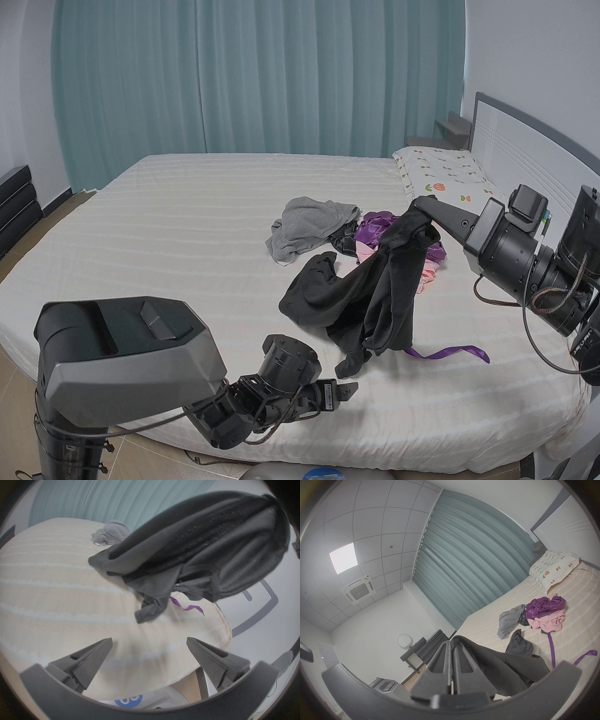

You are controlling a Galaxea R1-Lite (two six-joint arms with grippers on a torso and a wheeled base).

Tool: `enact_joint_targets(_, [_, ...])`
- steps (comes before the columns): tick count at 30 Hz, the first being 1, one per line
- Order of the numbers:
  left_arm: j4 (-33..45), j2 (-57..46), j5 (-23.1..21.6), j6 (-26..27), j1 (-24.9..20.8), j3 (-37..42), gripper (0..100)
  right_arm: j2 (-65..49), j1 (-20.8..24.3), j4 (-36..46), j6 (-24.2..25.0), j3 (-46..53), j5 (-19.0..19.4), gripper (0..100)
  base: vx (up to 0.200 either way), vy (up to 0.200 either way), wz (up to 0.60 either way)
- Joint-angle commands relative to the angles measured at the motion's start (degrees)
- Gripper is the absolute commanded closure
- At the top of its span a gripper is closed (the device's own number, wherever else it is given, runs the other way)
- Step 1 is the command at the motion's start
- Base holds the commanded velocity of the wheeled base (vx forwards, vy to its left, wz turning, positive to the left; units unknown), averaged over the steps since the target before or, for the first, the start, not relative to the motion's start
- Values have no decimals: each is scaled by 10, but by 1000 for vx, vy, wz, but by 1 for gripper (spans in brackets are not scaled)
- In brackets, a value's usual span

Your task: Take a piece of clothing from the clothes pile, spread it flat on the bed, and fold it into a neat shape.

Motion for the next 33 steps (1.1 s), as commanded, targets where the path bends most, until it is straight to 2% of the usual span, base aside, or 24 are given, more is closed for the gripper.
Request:
enact_joint_targets(1, [-7, -8, -10, -1, 42, 5, 0, 1, 1, 0, 0, 1, 0, 100, 0, 0, 0])
enact_joint_targets(7, [-2, 17, -36, 2, 72, -55, 0, 5, 1, 1, 0, -4, 0, 100, 0, 0, 0])
enact_joint_targets(12, [20, 49, -54, 9, 72, -100, 0, 9, 8, -1, 0, -6, 0, 100, 0, 0, 0])
enact_joint_targets(15, [29, 77, -81, 38, 71, -130, 0, 18, 13, -1, -1, -14, -1, 100, 0, 0, 0])
enact_joint_targets(22, [30, 148, -76, 47, 66, -231, 0, 35, 18, -1, -2, -33, -19, 100, 0, 0, 0])
enact_joint_targets(33, [26, 165, -77, 30, 66, -257, 0, 40, 15, -2, 2, -32, -20, 100, 0, 0, 0])
